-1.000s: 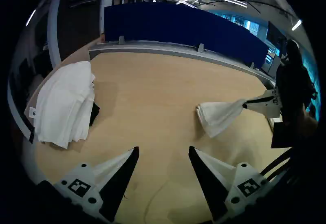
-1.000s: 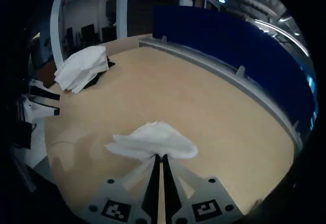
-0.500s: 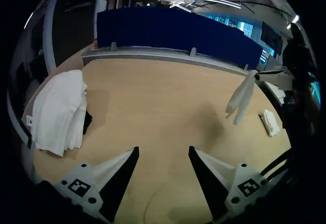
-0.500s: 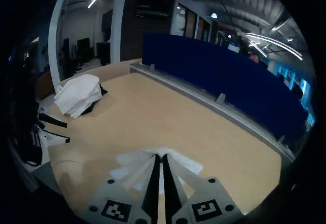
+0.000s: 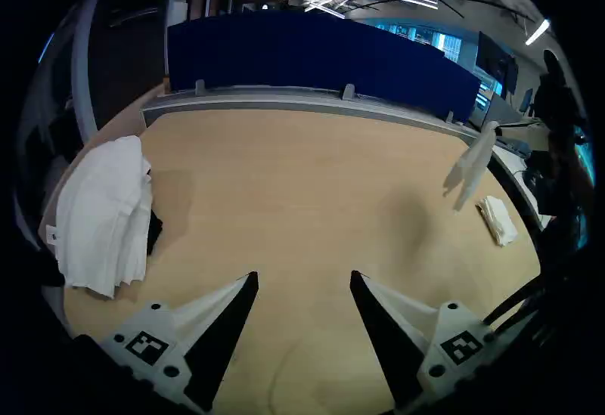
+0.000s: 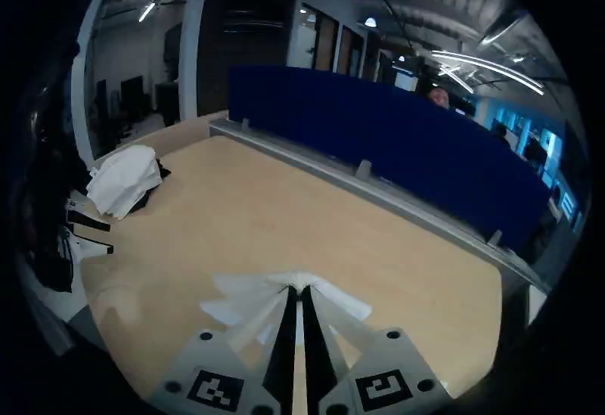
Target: Fold towel
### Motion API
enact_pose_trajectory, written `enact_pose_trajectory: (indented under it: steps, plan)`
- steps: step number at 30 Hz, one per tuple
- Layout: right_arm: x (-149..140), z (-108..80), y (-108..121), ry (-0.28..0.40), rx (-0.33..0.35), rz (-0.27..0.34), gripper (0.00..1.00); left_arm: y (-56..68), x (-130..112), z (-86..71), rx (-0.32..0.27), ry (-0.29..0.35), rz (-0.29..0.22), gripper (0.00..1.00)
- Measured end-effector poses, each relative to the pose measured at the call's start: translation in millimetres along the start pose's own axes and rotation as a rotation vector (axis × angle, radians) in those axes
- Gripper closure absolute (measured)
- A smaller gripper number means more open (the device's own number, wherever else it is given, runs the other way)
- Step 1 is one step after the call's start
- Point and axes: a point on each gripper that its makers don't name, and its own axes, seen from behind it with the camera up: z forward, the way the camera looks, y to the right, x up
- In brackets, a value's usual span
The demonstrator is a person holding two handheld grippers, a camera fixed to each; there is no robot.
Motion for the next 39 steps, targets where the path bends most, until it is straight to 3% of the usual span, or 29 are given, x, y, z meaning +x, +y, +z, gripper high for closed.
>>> enact_pose_trajectory:
  steps: [9, 21, 30, 39]
  plan:
    - [-25.2, -26.2, 76.5, -0.028, -0.052, 0.018, 0.95, 9.8, 2.3, 2.8, 0.005, -0.009, 0.02, 0.1]
    - [-66.6, -47.0, 158.9, -0.087, -0.102, 0.031, 0.95, 26.3, 2.6, 6.1, 0.02, -0.029, 0.031, 0.1]
    - [-91.8, -51.5, 196.1, -0.119, -0.115, 0.048, 0.95, 43.5, 4.0, 8.9, 0.017, -0.039, 0.048, 0.1]
    - [-121.6, -61.2, 210.0, -0.152, -0.127, 0.074, 0.95, 58.1, 5.5, 11.0, 0.008, -0.046, 0.068, 0.1]
